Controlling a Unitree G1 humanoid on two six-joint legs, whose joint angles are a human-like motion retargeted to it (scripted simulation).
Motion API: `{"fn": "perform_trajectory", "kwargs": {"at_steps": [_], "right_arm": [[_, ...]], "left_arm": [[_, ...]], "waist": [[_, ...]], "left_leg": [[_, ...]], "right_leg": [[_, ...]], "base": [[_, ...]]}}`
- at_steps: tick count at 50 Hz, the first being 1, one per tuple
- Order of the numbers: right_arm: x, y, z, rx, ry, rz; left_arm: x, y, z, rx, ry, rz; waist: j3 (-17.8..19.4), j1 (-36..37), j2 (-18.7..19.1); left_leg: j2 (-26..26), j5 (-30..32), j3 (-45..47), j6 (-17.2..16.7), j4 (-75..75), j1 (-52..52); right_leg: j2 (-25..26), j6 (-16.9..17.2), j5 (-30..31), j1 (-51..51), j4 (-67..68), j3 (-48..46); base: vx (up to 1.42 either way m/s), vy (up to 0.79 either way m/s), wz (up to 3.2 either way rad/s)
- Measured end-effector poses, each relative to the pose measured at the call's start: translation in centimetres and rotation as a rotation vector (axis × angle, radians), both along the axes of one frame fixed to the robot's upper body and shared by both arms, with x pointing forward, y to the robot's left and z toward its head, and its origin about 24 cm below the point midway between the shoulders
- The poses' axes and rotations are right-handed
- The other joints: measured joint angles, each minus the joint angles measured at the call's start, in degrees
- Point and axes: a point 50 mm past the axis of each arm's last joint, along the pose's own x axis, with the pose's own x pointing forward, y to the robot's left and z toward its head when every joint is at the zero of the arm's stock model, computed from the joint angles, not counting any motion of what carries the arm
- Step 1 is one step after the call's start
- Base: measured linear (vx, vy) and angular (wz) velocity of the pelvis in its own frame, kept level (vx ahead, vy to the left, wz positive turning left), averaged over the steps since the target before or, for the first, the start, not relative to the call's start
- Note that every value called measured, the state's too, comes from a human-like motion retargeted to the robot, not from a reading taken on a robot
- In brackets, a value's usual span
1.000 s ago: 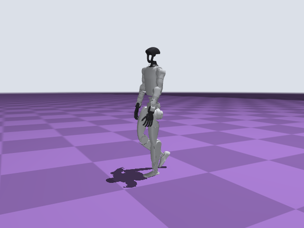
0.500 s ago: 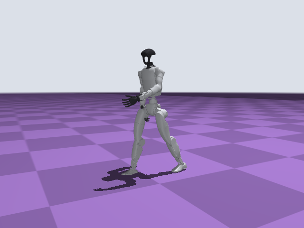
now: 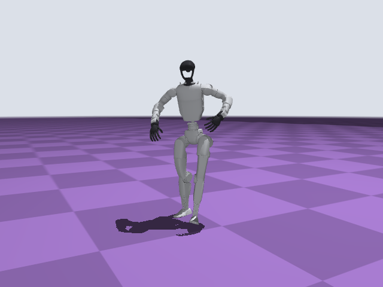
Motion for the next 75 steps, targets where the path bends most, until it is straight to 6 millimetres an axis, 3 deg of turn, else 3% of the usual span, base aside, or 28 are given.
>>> {"fn": "perform_trajectory", "kwargs": {"at_steps": [5,10,15,17,20,24,27,31,35,40,42,43,47,51,54,57,59,62,65,70,75], "right_arm": [[-2.1,2.5,2.7,0.019,0.048,0.279],[-4.3,4.6,5.2,0.033,0.069,0.476],[-6.8,6.6,6.8,0.101,0.048,0.579],[-7.8,7.9,7.6,0.22,0.031,0.652],[-8.0,8.7,7.9,0.241,-0.025,0.689],[-7.6,9.2,7.9,0.226,-0.113,0.721],[-7.5,9.6,8.0,0.225,-0.16,0.757],[-7.1,10.0,8.4,0.216,-0.236,0.806],[-6.7,10.3,8.6,0.214,-0.321,0.824],[-6.5,10.6,8.7,0.233,-0.422,0.822],[-6.7,10.9,8.5,0.248,-0.433,0.828],[-7.5,11.1,8.2,0.27,-0.415,0.831],[-6.3,11.2,9.2,0.256,-0.492,0.848],[-6.0,11.2,9.6,0.241,-0.538,0.854],[-6.3,11.3,9.2,0.243,-0.545,0.848],[-5.0,11.0,9.5,0.16,-0.611,0.836],[-3.3,10.4,9.6,-0.002,-0.744,0.78],[-3.0,10.3,9.2,-0.035,-0.761,0.769],[-3.1,10.4,8.7,-0.023,-0.757,0.764],[-3.6,10.5,8.1,0.01,-0.747,0.775],[-4.3,10.3,7.8,0.027,-0.734,0.789]], "left_arm": [[-0.7,-1.2,2.5,0.057,-0.066,-0.205],[-0.1,-2.1,4.2,0.068,-0.158,-0.261],[0.7,-3.0,4.9,0.126,-0.284,-0.309],[0.8,-3.9,5.4,0.139,-0.38,-0.371],[1.2,-4.9,5.3,0.164,-0.459,-0.419],[1.5,-5.9,4.6,0.176,-0.52,-0.431],[1.4,-6.3,4.1,0.167,-0.535,-0.427],[1.2,-6.6,3.6,0.132,-0.551,-0.414],[1.2,-6.9,3.3,0.096,-0.577,-0.386],[1.3,-7.2,3.2,0.065,-0.66,-0.36],[0.9,-7.2,2.9,0.07,-0.69,-0.356],[0.0,-7.1,2.3,0.074,-0.677,-0.357],[0.9,-6.9,2.7,0.121,-0.767,-0.37],[1.0,-6.7,2.6,0.164,-0.789,-0.408],[0.3,-6.5,1.7,0.196,-0.755,-0.437],[1.4,-6.6,1.7,0.228,-0.766,-0.412],[2.9,-6.5,1.7,0.265,-0.783,-0.315],[3.3,-6.7,1.7,0.25,-0.788,-0.27],[3.5,-6.6,1.9,0.243,-0.793,-0.254],[3.4,-6.4,2.2,0.259,-0.812,-0.273],[2.9,-6.4,2.4,0.271,-0.845,-0.306]], "waist": [[1.09,1.16,-1.42],[0.04,0.04,-3.79],[-0.89,-1.77,-3.91],[-0.78,-2.12,-3.12],[-1.07,-2.53,-1.79],[-2.27,-3.66,-1.53],[-3.05,-4.69,-0.78],[-2.91,-6.88,-0.04],[-1.6,-10.09,-0.81],[1.63,-14.36,-3.33],[2.55,-15.46,-3.24],[2.64,-15.99,-2.59],[3.51,-16.29,-0.3],[2.82,-14.72,0.05],[1.81,-12.26,-0.87],[1.59,-11.15,-3.47],[0.17,-10.36,-5.59],[-2.11,-9.57,-6.59],[-3.53,-8.18,-6.0],[-2.49,-5.58,-3.03],[-0.22,-4.86,-1.5]], "left_leg": [[3.15,-4.45,3.54,-3.7,-0.93,-2.51],[5.05,-2.06,11.61,-3.8,-0.93,0.06],[5.71,0.02,5.88,-3.74,-0.93,3.77],[6.07,-1.14,2.24,-3.06,-0.93,6.51],[6.66,-2.6,-2.64,-1.12,-0.93,9.01],[5.67,-4.38,-8.81,0.16,-0.14,9.61],[5.31,-5.77,-13.3,-0.29,1.1,9.92],[4.14,-7.25,-20.09,-1.12,2.51,10.29],[1.17,-8.15,-28.43,-1.2,2.83,11.39],[-3.74,-8.94,-39.86,-0.74,1.45,15.47],[-3.48,-9.74,-43.7,-1.23,0.89,18.04],[-1.98,-10.62,-45.53,-1.93,0.93,20.27],[2.72,-12.18,-50.49,-3.26,-0.56,22.45],[2.96,-12.89,-54.07,-0.02,-0.18,23.35],[0.54,-12.1,-49.82,3.91,3.83,21.92],[-3.68,-11.16,-38.25,8.81,11.5,14.08],[-4.83,-11.17,-29.0,11.08,16.83,5.48],[-6.16,-10.46,-19.52,12.34,17.74,-2.2],[-6.14,-7.62,-15.02,10.51,12.46,-6.22],[-3.69,0.16,-8.04,5.96,1.27,-6.94],[-0.54,-1.47,-1.75,-0.4,-0.93,-8.46]], "right_leg": [[1.52,-1.26,-3.04,5.12,0.73,-4.29],[3.28,-4.31,-3.51,7.4,3.32,-7.83],[4.27,-9.17,0.9,9.66,11.22,-11.52],[3.79,-11.29,4.61,9.25,19.19,-13.25],[2.22,-13.48,10.53,3.0,36.0,-12.0],[4.76,-11.73,10.85,-9.98,51.44,-1.22],[5.7,-12.67,6.97,-16.1,53.25,1.88],[2.86,-15.2,2.48,-20.3,46.0,-0.14],[1.49,-12.44,2.74,-21.33,30.17,2.42],[-1.33,-3.93,10.09,-18.34,6.96,15.28],[-1.39,-0.67,10.58,-16.89,2.57,21.55],[-0.1,-0.05,9.32,-15.31,2.37,23.6],[3.42,0.15,6.99,-12.99,0.56,25.38],[3.08,0.15,5.89,-10.11,0.82,20.1],[0.95,0.15,5.13,-8.66,2.14,17.25],[-3.21,0.15,5.35,-9.26,1.45,13.54],[-4.59,0.15,5.61,-12.06,0.93,10.24],[-6.35,0.15,4.87,-13.68,1.2,5.65],[-5.97,0.15,3.54,-13.31,1.35,1.42],[-3.55,0.15,0.5,-7.24,1.59,-5.18],[-1.52,-1.41,-1.24,0.37,1.66,-10.52]], "base": [[0.48,-0.02,0.63],[0.52,0.03,0.77],[0.59,0.1,0.99],[0.58,0.12,1.2],[0.5,0.11,1.17],[0.41,0.05,1.26],[0.37,0.03,1.36],[0.35,0.0,1.63],[0.34,-0.08,2.01],[0.36,-0.15,2.14],[0.42,-0.26,1.87],[0.47,-0.39,1.69],[0.45,-0.42,1.3],[0.39,-0.31,0.93],[0.33,-0.2,0.88],[0.25,-0.24,1.38],[0.2,-0.32,1.61],[0.25,-0.09,1.54],[0.31,-0.02,1.19],[0.39,0.05,0.89],[0.43,0.01,0.8]]}}
